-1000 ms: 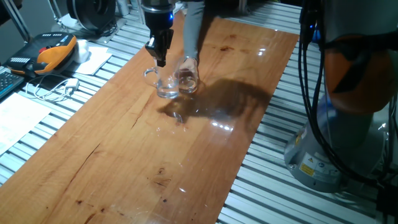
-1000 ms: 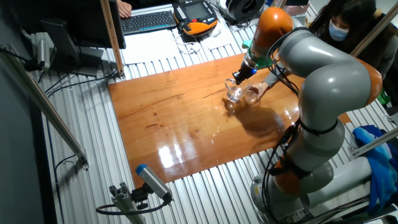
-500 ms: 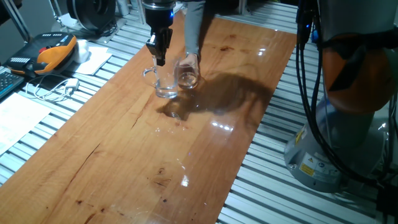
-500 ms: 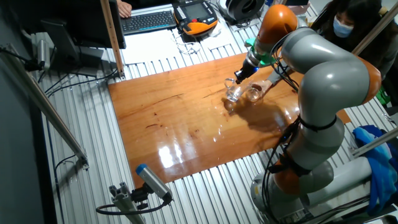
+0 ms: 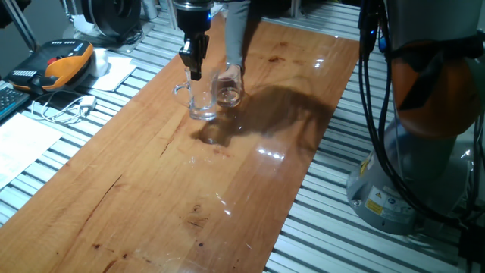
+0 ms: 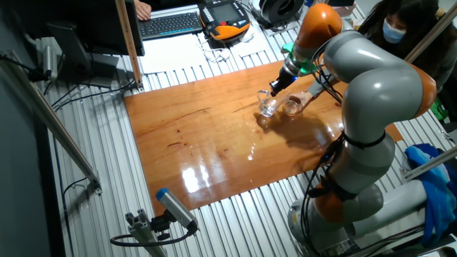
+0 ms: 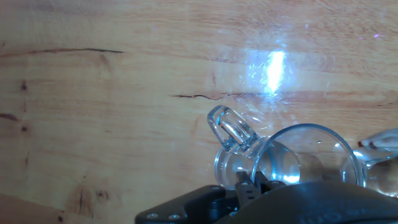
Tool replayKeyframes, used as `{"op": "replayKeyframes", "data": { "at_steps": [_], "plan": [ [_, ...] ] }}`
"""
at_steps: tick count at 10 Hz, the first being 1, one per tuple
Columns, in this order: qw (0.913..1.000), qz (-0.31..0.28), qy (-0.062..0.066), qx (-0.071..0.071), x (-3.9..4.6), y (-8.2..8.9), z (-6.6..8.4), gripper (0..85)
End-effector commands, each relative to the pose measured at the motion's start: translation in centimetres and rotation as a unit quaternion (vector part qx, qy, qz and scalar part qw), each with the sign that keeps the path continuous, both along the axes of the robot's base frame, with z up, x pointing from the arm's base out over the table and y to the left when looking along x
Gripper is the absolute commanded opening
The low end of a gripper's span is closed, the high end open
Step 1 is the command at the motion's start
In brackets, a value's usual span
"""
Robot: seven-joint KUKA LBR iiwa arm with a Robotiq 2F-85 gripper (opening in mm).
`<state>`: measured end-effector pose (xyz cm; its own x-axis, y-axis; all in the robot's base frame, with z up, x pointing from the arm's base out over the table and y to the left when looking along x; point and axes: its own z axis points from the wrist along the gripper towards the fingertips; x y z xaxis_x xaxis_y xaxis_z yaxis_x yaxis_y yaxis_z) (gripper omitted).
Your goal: Pour the water from one cup into another empty cup
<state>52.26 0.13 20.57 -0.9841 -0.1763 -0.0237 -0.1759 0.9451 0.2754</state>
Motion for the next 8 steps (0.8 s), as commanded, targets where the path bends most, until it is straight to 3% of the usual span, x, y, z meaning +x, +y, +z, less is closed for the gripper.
{"op": "replayKeyframes", "data": {
  "at_steps": [1, 3, 5, 6, 7, 8],
  "plan": [
    [1.0000, -0.003, 0.001, -0.001, 0.00, 0.0, 0.0, 0.0],
    [0.9996, -0.023, 0.011, -0.008, 0.00, 0.0, 0.0, 0.0],
    [0.9980, -0.042, 0.021, -0.042, 0.12, 1.0, -0.2, 0.0],
    [0.9977, -0.039, 0.017, -0.052, 0.39, 1.9, -1.2, 0.0],
    [0.9971, -0.044, 0.024, -0.058, 0.72, 3.1, -2.5, 0.0],
    [0.9964, -0.041, 0.022, -0.071, 0.85, 4.5, -3.7, 0.0]
  ]
}}
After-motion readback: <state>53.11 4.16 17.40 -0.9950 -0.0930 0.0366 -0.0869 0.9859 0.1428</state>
